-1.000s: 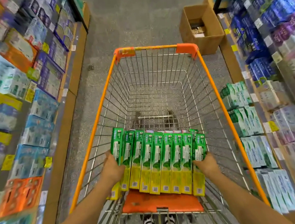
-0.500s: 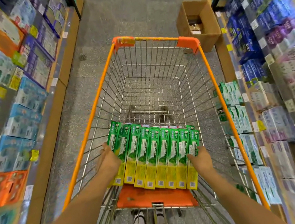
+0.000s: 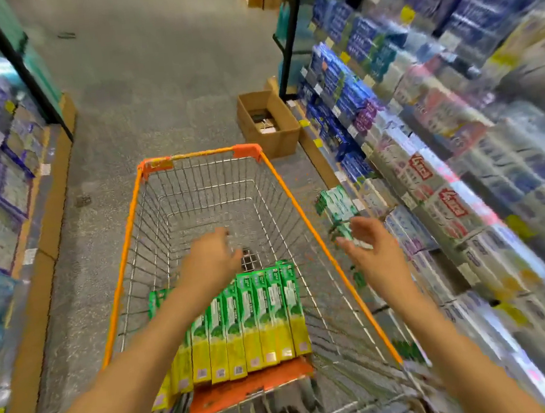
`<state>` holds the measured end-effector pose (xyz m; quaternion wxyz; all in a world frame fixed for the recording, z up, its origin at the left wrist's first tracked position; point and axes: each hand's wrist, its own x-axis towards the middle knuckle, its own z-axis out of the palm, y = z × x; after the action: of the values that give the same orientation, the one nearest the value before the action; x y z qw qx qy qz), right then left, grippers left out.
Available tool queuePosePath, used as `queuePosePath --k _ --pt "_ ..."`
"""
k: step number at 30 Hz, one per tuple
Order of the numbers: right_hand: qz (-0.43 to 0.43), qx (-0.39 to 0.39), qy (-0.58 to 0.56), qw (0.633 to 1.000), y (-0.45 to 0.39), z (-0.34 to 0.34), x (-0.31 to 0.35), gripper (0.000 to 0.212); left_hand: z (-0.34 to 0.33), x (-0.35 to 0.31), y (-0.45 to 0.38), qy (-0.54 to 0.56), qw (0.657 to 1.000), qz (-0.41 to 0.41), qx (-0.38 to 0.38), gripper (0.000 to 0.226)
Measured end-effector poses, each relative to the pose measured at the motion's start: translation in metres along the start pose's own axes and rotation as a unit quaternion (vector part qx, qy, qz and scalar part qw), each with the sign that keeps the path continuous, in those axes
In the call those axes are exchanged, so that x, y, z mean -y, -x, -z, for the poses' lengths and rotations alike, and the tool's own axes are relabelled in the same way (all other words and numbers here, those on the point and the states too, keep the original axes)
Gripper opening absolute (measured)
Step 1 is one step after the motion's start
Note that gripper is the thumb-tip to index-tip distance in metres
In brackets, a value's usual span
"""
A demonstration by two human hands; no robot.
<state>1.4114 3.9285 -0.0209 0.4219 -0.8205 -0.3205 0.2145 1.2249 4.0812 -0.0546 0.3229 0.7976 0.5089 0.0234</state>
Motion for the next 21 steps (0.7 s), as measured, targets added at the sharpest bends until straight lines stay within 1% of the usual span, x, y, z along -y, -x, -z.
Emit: queuePosePath --k 2,4,7,10,13,15,18,21 --pt "0.009 -0.049 0.009 0.999 0.017 0.045 0.007 0.04 0.008 -0.06 0.015 -0.02 0.996 -0.082 -0.018 0.044" --pt "0.015 -0.096 0.019 0.995 0.035 0.088 0.006 0.04 0.006 -0.112 0.035 -0.039 0.984 -0.17 -0.032 0.042" --pt "0.019 -0.167 0.035 0.985 0.064 0.15 -0.012 0.038 -0.01 -0.175 0.064 -0.074 0.96 -0.27 -0.014 0.039" --pt "0.012 -0.221 0.026 0.975 0.096 0.209 -0.04 0.027 -0.036 -0.239 0.095 -0.095 0.933 -0.347 0.015 0.039" --pt "-0.005 -0.258 0.039 0.965 0.128 0.263 -0.074 0.03 -0.08 -0.301 0.124 -0.102 0.906 -0.41 0.031 0.037" --pt "-0.027 -0.274 0.047 0.96 0.148 0.3 -0.104 0.035 -0.12 -0.34 0.144 -0.105 0.891 -0.44 0.049 0.032" --pt "-0.054 -0.271 0.071 0.958 0.168 0.351 -0.145 0.04 -0.178 -0.388 0.168 -0.105 0.885 -0.448 0.078 0.032" --pt "-0.069 -0.262 0.101 0.957 0.179 0.388 -0.18 0.044 -0.227 -0.419 0.18 -0.106 0.877 -0.459 0.094 0.034"
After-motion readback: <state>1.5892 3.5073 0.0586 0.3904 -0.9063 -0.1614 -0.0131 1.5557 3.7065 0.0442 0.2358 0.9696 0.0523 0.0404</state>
